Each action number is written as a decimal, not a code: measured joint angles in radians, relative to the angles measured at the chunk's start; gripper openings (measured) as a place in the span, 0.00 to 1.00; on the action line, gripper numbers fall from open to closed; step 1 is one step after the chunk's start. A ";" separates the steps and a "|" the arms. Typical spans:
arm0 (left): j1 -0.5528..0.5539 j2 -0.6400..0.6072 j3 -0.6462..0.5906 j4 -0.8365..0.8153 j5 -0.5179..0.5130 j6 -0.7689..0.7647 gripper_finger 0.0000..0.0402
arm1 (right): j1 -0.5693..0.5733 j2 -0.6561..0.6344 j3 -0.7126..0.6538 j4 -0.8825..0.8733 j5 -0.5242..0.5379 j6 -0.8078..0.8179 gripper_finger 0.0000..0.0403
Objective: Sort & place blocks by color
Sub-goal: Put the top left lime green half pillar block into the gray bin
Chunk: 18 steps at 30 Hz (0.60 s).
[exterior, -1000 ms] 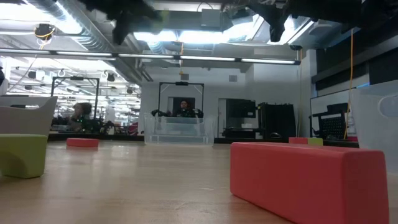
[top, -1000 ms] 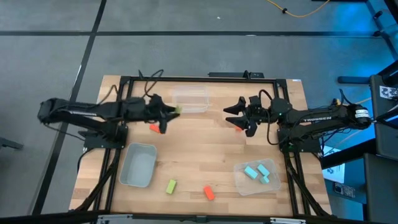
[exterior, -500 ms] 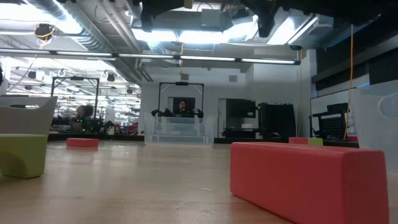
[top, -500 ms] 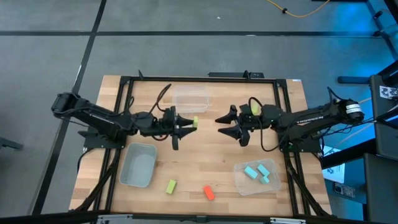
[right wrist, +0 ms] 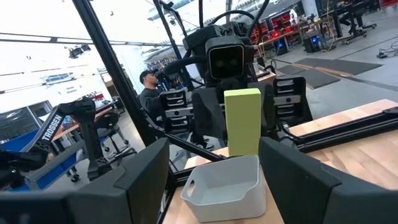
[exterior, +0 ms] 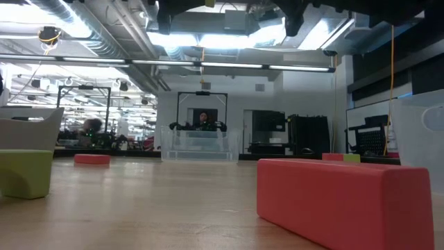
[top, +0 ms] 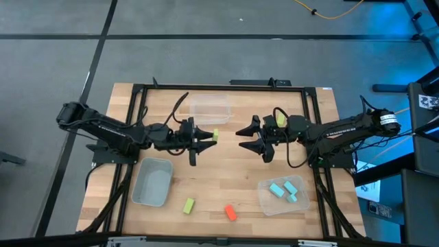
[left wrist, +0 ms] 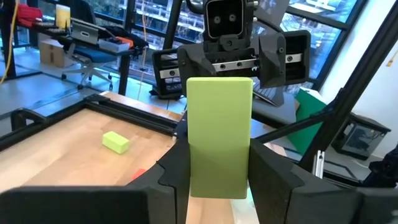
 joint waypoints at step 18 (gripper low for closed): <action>0.001 -0.008 0.000 -0.029 0.047 0.033 0.29 | 0.000 0.000 0.000 0.000 0.000 0.026 0.62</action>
